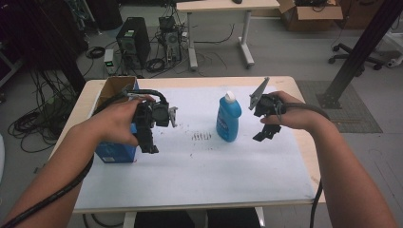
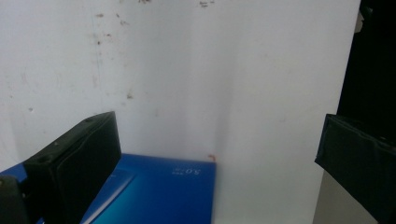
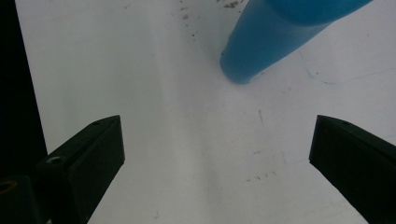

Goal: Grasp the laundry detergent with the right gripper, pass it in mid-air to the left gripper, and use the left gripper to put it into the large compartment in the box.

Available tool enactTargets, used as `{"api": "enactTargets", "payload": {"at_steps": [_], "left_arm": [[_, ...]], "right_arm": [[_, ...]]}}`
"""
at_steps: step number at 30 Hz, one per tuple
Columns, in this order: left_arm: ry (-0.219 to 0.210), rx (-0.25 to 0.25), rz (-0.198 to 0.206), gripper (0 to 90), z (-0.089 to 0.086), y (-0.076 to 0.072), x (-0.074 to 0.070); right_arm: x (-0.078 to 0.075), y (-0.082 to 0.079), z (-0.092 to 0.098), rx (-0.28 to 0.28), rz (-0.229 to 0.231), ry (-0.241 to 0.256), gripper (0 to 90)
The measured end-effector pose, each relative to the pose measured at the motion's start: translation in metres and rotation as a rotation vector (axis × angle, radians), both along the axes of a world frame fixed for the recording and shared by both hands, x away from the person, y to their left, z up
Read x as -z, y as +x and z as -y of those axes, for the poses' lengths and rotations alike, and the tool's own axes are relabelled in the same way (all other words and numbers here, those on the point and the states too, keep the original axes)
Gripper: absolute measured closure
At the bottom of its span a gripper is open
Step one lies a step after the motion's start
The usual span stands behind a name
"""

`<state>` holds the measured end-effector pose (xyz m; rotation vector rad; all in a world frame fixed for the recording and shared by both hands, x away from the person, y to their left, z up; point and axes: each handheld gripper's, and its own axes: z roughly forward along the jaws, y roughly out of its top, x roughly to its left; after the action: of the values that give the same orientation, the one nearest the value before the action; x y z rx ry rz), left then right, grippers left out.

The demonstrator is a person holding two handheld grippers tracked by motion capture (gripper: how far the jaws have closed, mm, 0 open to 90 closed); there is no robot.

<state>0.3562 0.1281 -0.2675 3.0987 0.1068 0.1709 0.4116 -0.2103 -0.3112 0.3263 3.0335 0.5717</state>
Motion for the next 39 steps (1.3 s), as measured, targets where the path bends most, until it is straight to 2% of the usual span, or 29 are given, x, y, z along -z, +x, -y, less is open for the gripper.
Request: {"api": "enactTargets", "payload": {"at_steps": [4, 11, 14, 15, 16, 17, 20, 24, 28, 32, 35, 39], "left_arm": [[-0.006, -0.005, 0.006, 0.2, -0.003, 0.002, 0.0], [-0.006, 0.014, 0.001, 0.2, -0.002, 0.003, 0.002], [-0.007, 0.02, -0.002, 0.2, -0.001, 0.002, 0.004], [-0.007, 0.02, -0.002, 0.2, -0.001, 0.002, 0.004], [-0.001, 0.024, -0.003, 0.2, 0.0, 0.002, 0.004], [0.0, 0.03, -0.002, 0.2, 0.0, 0.002, 0.004], [0.002, 0.032, -0.001, 0.2, 0.001, 0.001, 0.003], [0.002, 0.035, 0.002, 0.2, 0.001, 0.0, 0.003], [-0.001, 0.037, 0.004, 0.2, 0.001, 0.0, 0.002], [0.002, 0.039, 0.008, 0.2, 0.002, 0.0, 0.003], [0.002, 0.044, 0.008, 0.2, 0.004, -0.001, 0.002], [0.006, 0.057, 0.011, 0.2, 0.006, -0.001, 0.0]], "right_arm": [[0.01, -0.005, 0.004, 0.074, -0.002, 0.058, 3.2], [0.03, -0.021, 0.0, 0.17, 0.031, 0.147, 3.1], [0.036, -0.027, -0.003, 0.225, 0.042, 0.157, 2.8], [0.036, -0.027, -0.003, 0.225, 0.042, 0.157, 2.8], [0.039, -0.03, -0.005, 0.267, 0.045, 0.196, 2.8], [0.04, -0.032, -0.006, 0.285, 0.048, 0.214, 2.8], [0.046, -0.035, -0.009, 0.338, 0.079, 0.24, 2.6], [0.055, -0.039, -0.009, 0.404, 0.092, 0.303, 3.5], [0.064, -0.041, -0.007, 0.446, 0.109, 0.346, 3.3], [0.069, -0.043, -0.007, 0.462, 0.113, 0.38, 3.2], [0.076, -0.045, -0.008, 0.492, 0.133, 0.428, 2.4], [0.082, -0.047, -0.012, 0.493, 0.173, 0.447, 2.6]]}}
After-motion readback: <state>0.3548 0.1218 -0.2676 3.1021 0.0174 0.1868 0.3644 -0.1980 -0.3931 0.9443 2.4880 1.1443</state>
